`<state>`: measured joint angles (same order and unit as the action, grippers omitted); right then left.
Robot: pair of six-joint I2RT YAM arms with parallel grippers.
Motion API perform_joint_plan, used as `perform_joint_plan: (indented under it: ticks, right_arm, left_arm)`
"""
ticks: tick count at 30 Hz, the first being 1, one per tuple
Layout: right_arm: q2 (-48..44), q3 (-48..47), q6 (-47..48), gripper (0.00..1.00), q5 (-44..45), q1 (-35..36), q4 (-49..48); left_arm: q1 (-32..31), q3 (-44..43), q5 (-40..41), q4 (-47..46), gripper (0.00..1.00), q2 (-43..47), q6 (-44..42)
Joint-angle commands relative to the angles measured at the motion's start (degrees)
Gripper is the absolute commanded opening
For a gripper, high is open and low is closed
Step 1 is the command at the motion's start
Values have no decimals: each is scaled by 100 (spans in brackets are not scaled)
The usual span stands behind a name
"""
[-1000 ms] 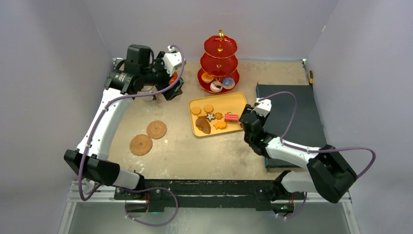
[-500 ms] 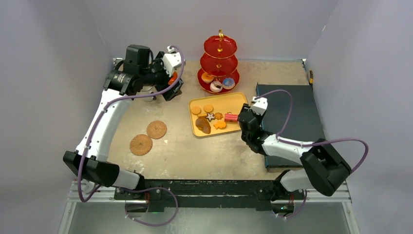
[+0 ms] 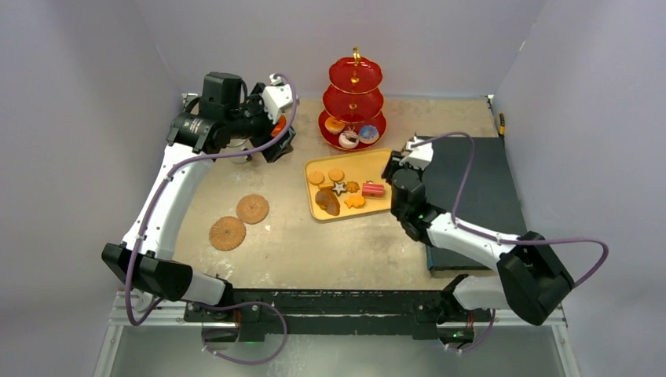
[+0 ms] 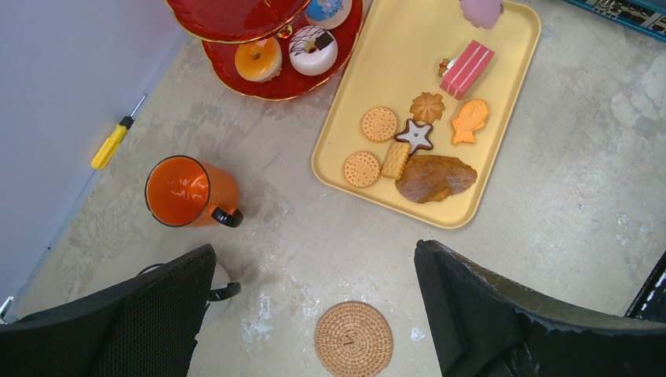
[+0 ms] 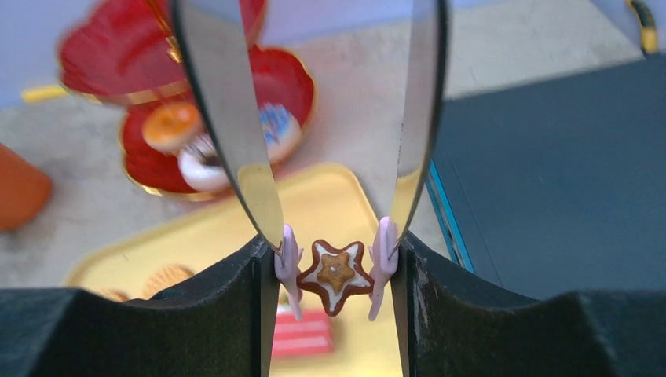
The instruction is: Serve the afternoon tea
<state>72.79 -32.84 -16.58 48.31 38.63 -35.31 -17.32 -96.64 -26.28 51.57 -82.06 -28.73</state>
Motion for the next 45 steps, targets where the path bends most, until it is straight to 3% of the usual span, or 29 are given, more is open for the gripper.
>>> perform_joint_plan:
  ticks: [1, 11, 19, 27, 34, 40, 45]
  right_arm:
    - [440, -991, 671, 41, -486, -324, -1116]
    - [2321, -3162, 1220, 41, -1818, -1191, -2118]
    - [3100, -3868, 1324, 41, -2104, -1423, -2420]
    - [3568, -4076, 1260, 46, -2460, -1503, -2775]
    - [3607, -4120, 1392, 65, -2517, -1508, -2799]
    - [3191, -3698, 1493, 69, -2527, -1508, -3003]
    - [2280, -2687, 1157, 66, -2777, -1473, -2963]
  left_arm:
    - [-20, -161, 15, -59, 98, 168, -79]
    - [-19, -206, 138, -2, 98, 165, -188]
    - [-16, -146, 198, 36, 98, 132, -279]
    - [-13, -197, 220, 73, 98, 86, -319]
    - [-8, -206, 220, 81, 98, 89, -303]
    - [-9, -222, 186, 107, 98, 116, -286]
    - [-10, -204, 158, 145, 98, 183, -287]
